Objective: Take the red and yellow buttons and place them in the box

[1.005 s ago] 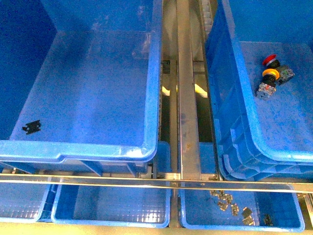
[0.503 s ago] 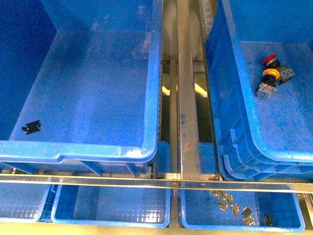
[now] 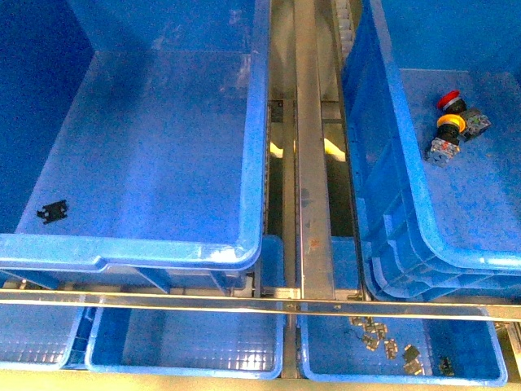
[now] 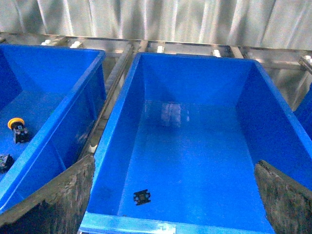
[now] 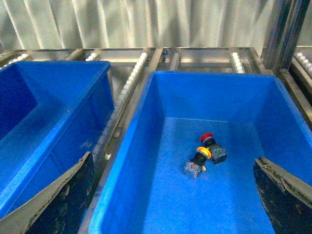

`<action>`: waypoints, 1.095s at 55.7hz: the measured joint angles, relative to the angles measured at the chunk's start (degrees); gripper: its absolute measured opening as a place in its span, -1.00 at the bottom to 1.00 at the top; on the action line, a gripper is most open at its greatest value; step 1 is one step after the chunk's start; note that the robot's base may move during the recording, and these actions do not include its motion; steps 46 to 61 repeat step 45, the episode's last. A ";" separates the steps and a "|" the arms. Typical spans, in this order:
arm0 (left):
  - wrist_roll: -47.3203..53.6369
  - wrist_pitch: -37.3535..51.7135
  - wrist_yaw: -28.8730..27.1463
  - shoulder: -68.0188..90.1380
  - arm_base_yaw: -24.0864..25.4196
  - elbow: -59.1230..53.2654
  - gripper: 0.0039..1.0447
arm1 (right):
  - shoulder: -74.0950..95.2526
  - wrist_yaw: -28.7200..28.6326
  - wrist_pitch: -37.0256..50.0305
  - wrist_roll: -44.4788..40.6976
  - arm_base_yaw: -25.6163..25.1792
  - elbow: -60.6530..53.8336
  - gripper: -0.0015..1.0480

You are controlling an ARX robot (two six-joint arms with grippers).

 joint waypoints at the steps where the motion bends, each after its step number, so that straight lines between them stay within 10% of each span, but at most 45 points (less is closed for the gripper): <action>1: 0.00 0.00 0.00 0.00 0.00 0.00 0.85 | 0.00 -0.02 0.00 0.00 0.00 0.00 0.87; 61: 0.02 0.00 0.00 0.00 0.00 0.00 0.85 | 0.00 0.00 0.00 0.00 0.00 0.00 0.87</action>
